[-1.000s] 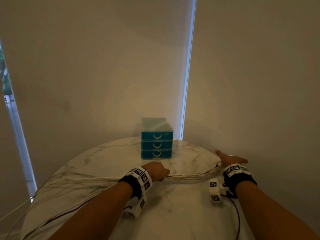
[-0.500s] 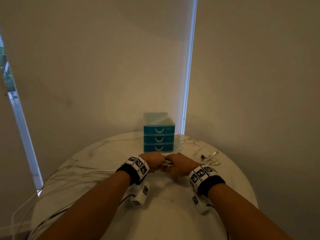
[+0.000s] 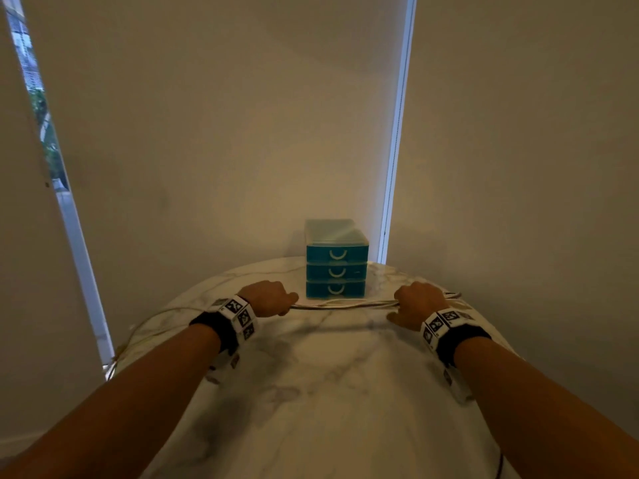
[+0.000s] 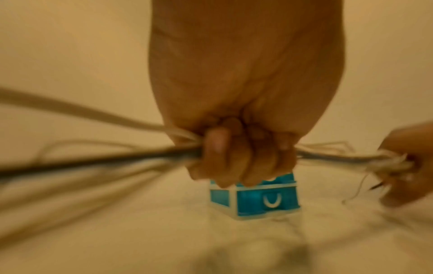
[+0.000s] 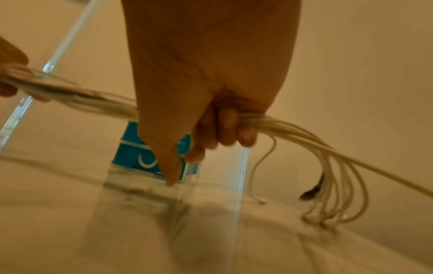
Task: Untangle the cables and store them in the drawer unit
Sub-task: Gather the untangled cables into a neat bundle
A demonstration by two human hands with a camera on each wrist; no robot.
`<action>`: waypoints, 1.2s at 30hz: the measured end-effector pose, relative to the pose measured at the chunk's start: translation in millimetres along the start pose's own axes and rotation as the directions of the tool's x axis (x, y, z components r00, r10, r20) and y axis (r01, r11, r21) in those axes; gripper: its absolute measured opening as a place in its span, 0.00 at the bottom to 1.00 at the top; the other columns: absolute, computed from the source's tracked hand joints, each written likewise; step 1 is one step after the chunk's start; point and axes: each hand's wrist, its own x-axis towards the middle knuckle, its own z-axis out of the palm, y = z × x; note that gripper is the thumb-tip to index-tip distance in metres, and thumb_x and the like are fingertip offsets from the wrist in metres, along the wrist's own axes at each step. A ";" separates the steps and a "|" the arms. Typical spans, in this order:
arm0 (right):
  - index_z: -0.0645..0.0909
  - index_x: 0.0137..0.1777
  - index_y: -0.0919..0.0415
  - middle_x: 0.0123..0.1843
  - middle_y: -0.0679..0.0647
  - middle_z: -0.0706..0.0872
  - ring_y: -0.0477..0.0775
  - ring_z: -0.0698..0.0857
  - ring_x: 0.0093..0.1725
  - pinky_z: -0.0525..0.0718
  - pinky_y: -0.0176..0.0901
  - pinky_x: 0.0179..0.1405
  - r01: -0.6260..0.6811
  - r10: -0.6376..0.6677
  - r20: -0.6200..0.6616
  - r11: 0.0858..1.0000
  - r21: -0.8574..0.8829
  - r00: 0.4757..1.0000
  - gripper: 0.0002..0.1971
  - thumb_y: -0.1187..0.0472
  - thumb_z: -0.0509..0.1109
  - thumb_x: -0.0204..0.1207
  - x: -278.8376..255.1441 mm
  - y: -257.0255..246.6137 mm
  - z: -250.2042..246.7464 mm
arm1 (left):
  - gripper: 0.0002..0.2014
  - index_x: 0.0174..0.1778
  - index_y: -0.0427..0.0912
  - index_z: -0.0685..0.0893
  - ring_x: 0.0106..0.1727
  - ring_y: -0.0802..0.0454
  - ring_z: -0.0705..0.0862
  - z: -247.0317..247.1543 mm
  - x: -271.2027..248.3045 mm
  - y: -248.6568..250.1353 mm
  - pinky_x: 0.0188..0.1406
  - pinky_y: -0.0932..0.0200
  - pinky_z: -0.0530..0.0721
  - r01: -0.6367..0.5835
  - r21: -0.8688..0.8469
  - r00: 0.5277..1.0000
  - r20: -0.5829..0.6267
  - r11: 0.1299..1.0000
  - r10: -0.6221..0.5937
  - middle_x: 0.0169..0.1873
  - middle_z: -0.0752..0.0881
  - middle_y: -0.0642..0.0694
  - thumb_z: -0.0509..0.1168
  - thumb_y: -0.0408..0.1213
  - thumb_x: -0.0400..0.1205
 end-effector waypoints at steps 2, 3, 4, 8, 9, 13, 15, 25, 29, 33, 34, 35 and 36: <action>0.82 0.71 0.51 0.69 0.56 0.86 0.63 0.85 0.68 0.82 0.55 0.71 -0.025 0.020 0.189 0.999 0.024 0.982 0.37 0.23 0.64 0.75 0.8 -1.9 12.7 | 0.21 0.36 0.49 0.78 0.40 0.47 0.78 7.9 4.0 8.6 0.47 0.51 0.75 -0.005 0.036 1.000 0.012 0.999 0.005 0.44 0.81 0.43 0.48 0.58 0.82; 0.77 0.76 0.51 0.75 0.58 0.83 0.65 0.82 0.73 0.77 0.59 0.78 -0.031 0.024 0.231 0.999 0.024 0.973 0.40 0.22 0.61 0.75 0.2 -3.3 17.4 | 0.20 0.37 0.49 0.77 0.39 0.48 0.76 10.8 5.1 12.5 0.47 0.52 0.73 -0.004 0.040 1.000 0.020 0.999 0.003 0.44 0.80 0.43 0.48 0.58 0.80; 0.72 0.82 0.52 0.80 0.60 0.78 0.67 0.77 0.78 0.71 0.63 0.83 -0.024 0.017 0.232 0.999 0.028 0.973 0.42 0.24 0.62 0.76 -1.2 -4.7 18.1 | 0.18 0.38 0.49 0.76 0.37 0.49 0.75 12.9 6.1 14.5 0.46 0.52 0.72 -0.004 0.040 1.000 0.030 0.999 0.003 0.44 0.79 0.43 0.48 0.56 0.80; 0.50 0.94 0.52 0.93 0.59 0.58 0.68 0.60 0.90 0.59 0.68 0.91 0.240 -0.285 0.076 0.900 0.365 0.955 0.60 0.35 0.83 0.71 -7.8 -46.6 -10.3 | 0.18 0.37 0.44 0.78 0.37 0.48 0.76 23.3 22.1 14.2 0.45 0.54 0.73 -0.037 -0.031 0.999 -0.019 0.999 0.037 0.39 0.79 0.44 0.54 0.45 0.91; 0.50 0.94 0.51 0.93 0.58 0.59 0.67 0.61 0.90 0.61 0.68 0.90 0.295 -0.333 0.008 0.847 0.443 0.943 0.62 0.34 0.84 0.69 -9.7 -69.1 -16.1 | 0.18 0.38 0.42 0.79 0.40 0.45 0.78 23.0 22.4 17.6 0.46 0.54 0.74 -0.033 -0.067 0.999 -0.031 0.997 0.031 0.40 0.79 0.43 0.55 0.44 0.92; 0.79 0.76 0.51 0.71 0.56 0.87 0.61 0.86 0.69 0.85 0.62 0.71 0.284 -0.286 -0.078 0.805 0.521 0.955 0.32 0.34 0.76 0.78 -8.5 -143.5 -14.6 | 0.13 0.61 0.36 0.84 0.44 0.44 0.81 16.5 16.7 26.9 0.40 0.56 0.73 -0.045 -0.146 0.997 -0.065 0.988 0.036 0.45 0.81 0.40 0.56 0.38 0.93; 0.87 0.58 0.55 0.53 0.56 0.92 0.60 0.91 0.52 0.91 0.58 0.56 0.261 -0.239 -0.106 0.859 0.441 0.965 0.22 0.36 0.69 0.84 -8.0 -154.1 -16.6 | 0.15 0.50 0.40 0.84 0.33 0.52 0.76 14.5 13.1 21.7 0.30 0.59 0.70 -0.040 -0.206 0.999 -0.045 0.978 0.031 0.37 0.79 0.46 0.55 0.42 0.94; 0.80 0.38 0.53 0.34 0.48 0.80 0.53 0.81 0.35 0.77 0.44 0.39 0.136 -0.124 -0.293 0.990 0.023 0.948 0.14 0.46 0.65 0.81 1.8 -62.1 -44.5 | 0.35 0.31 0.45 0.82 0.27 0.50 0.78 -6.5 -22.9 -73.0 0.35 0.58 0.77 0.099 -0.198 0.993 -0.051 0.975 -0.111 0.29 0.82 0.46 0.48 0.67 0.92; 0.85 0.50 0.53 0.44 0.50 0.86 0.53 0.87 0.46 0.83 0.44 0.46 0.072 -0.069 -0.106 0.997 0.026 0.992 0.16 0.42 0.64 0.83 4.4 -64.2 -23.0 | 0.28 0.31 0.50 0.78 0.44 0.43 0.80 -18.5 -27.8 -61.8 0.56 0.48 0.80 0.040 0.034 0.981 -0.190 0.999 -0.033 0.42 0.84 0.41 0.49 0.54 0.95; 0.78 0.77 0.53 0.76 0.56 0.79 0.65 0.77 0.75 0.73 0.65 0.81 0.093 -0.089 0.164 0.996 -0.017 0.982 0.32 0.39 0.71 0.75 -1.4 -76.6 1.4 | 0.22 0.33 0.46 0.73 0.45 0.41 0.78 -17.2 -20.5 -56.0 0.49 0.49 0.75 0.026 -0.022 0.991 -0.127 0.999 -0.029 0.40 0.78 0.42 0.52 0.45 0.94; 0.69 0.85 0.54 0.84 0.58 0.72 0.68 0.71 0.83 0.65 0.69 0.87 0.125 -0.129 0.168 0.992 0.037 0.977 0.42 0.39 0.76 0.74 -1.1 -84.9 -2.0 | 0.21 0.35 0.43 0.75 0.43 0.43 0.77 -16.0 -18.4 -57.2 0.48 0.51 0.73 0.022 -0.026 0.992 -0.127 0.999 -0.025 0.41 0.78 0.42 0.52 0.45 0.94; 0.61 0.90 0.55 0.89 0.59 0.65 0.69 0.64 0.88 0.58 0.70 0.90 0.173 -0.193 0.143 0.975 0.139 0.971 0.51 0.38 0.80 0.72 -1.0 -97.1 -9.7 | 0.21 0.36 0.42 0.77 0.41 0.45 0.77 -15.1 -16.3 -57.4 0.47 0.53 0.72 0.018 -0.040 0.991 -0.131 0.999 -0.023 0.42 0.79 0.41 0.52 0.45 0.94; 0.54 0.93 0.54 0.92 0.59 0.60 0.68 0.59 0.91 0.53 0.70 0.92 0.235 -0.272 0.110 0.934 0.271 0.956 0.60 0.34 0.83 0.69 -2.8 -113.5 -21.2 | 0.21 0.36 0.41 0.77 0.40 0.45 0.76 -14.5 -15.5 -54.6 0.46 0.53 0.72 0.012 -0.054 0.990 -0.137 0.998 -0.019 0.42 0.79 0.40 0.52 0.44 0.94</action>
